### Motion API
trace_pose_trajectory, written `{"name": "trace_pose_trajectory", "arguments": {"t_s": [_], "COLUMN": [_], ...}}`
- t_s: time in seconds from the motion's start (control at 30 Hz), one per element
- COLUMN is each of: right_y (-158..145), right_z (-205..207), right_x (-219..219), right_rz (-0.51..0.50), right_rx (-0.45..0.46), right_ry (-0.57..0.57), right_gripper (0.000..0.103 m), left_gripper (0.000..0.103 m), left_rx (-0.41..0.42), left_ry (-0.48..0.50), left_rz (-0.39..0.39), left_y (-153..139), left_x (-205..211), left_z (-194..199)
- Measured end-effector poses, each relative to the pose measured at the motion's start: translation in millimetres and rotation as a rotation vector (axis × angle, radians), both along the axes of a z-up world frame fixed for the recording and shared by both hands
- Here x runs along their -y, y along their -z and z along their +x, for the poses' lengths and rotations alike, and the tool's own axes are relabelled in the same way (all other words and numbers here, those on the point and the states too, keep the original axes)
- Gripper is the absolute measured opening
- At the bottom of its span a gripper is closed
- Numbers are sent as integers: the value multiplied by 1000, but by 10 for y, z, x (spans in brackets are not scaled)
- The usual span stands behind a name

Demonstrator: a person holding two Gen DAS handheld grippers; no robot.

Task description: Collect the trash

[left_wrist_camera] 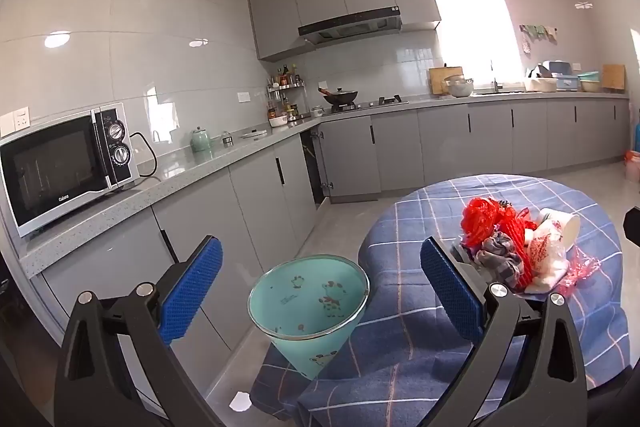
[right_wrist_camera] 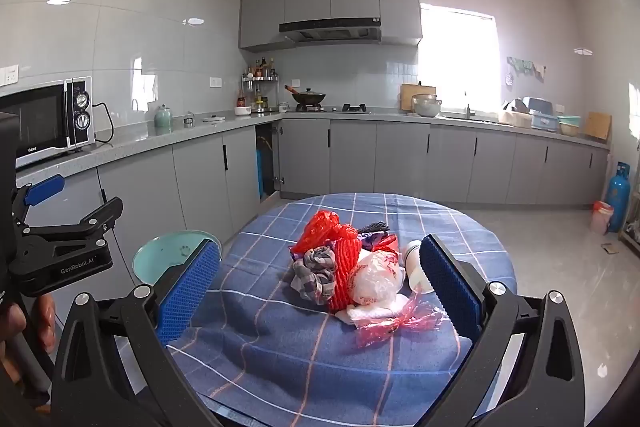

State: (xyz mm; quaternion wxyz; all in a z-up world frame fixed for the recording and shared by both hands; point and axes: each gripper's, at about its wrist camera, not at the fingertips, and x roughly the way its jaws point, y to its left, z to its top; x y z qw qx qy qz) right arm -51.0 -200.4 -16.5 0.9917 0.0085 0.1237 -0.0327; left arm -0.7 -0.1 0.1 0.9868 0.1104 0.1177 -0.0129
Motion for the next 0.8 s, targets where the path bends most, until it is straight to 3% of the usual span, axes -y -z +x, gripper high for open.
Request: {"name": "trace_pose_trajectory", "arguments": {"t_s": [0.8], "right_y": [3], "right_z": [-10], "right_x": [11], "right_rz": [13], "right_rx": [-9], "right_ry": [1], "right_gripper": [98], "left_gripper": [98], "left_rx": [-5], "left_ry": [-13], "left_rz": [-20], "left_y": [-21], "left_x": [-52], "left_z": [31]}}
